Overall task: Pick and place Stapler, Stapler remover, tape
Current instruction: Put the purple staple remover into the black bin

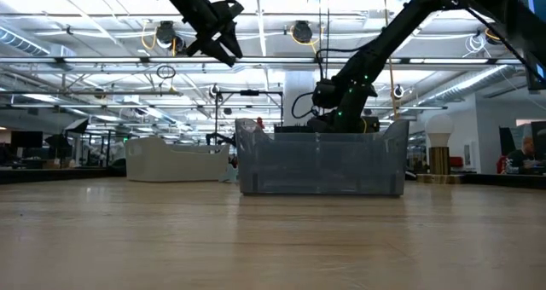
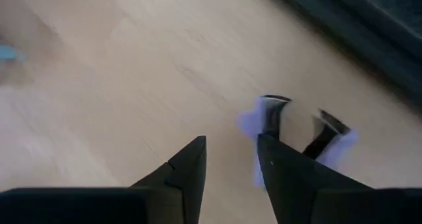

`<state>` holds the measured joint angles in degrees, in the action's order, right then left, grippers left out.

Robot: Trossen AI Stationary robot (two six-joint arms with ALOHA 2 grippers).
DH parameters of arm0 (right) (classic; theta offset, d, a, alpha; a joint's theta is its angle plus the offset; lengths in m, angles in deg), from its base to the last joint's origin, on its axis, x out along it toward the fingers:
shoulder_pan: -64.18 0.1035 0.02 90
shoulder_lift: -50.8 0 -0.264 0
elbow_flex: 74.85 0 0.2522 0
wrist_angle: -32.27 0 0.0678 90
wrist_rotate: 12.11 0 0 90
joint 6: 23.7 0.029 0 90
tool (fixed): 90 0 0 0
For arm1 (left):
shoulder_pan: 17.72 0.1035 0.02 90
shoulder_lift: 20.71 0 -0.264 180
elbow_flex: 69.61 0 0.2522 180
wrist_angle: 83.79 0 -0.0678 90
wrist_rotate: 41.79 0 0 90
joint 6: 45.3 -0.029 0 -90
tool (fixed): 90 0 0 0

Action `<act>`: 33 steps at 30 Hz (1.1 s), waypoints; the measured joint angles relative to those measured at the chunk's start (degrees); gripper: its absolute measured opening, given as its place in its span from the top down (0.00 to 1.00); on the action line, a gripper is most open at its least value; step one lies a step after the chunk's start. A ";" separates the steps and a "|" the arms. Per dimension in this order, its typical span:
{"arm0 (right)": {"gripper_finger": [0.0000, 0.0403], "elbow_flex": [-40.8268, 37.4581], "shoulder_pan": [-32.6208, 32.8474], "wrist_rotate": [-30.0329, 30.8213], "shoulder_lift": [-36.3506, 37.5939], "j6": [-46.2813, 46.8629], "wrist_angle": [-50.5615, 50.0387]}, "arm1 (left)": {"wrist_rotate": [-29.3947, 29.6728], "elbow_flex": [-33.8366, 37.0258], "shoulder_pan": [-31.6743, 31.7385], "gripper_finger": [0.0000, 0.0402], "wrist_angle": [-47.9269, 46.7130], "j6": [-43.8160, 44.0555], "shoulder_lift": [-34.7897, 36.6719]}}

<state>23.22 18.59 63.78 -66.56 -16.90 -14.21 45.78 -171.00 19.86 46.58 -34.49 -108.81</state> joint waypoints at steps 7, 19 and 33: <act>0.69 0.01 -0.06 -3.04 -2.43 2.87 -1.49 | 0.13 0.00 -1.29 0.58 -1.22 -0.02 0.00; 0.94 -0.16 -0.02 -0.61 -2.14 3.64 -1.66 | 1.07 0.00 -2.33 0.58 -1.69 -0.65 0.00; 1.00 -0.51 -0.38 5.74 1.75 1.06 -2.24 | 1.09 0.00 -2.33 0.58 -2.08 -0.63 0.00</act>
<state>22.71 18.22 69.52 -64.81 -15.84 -16.45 46.87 -171.00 17.53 44.50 -35.13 -108.81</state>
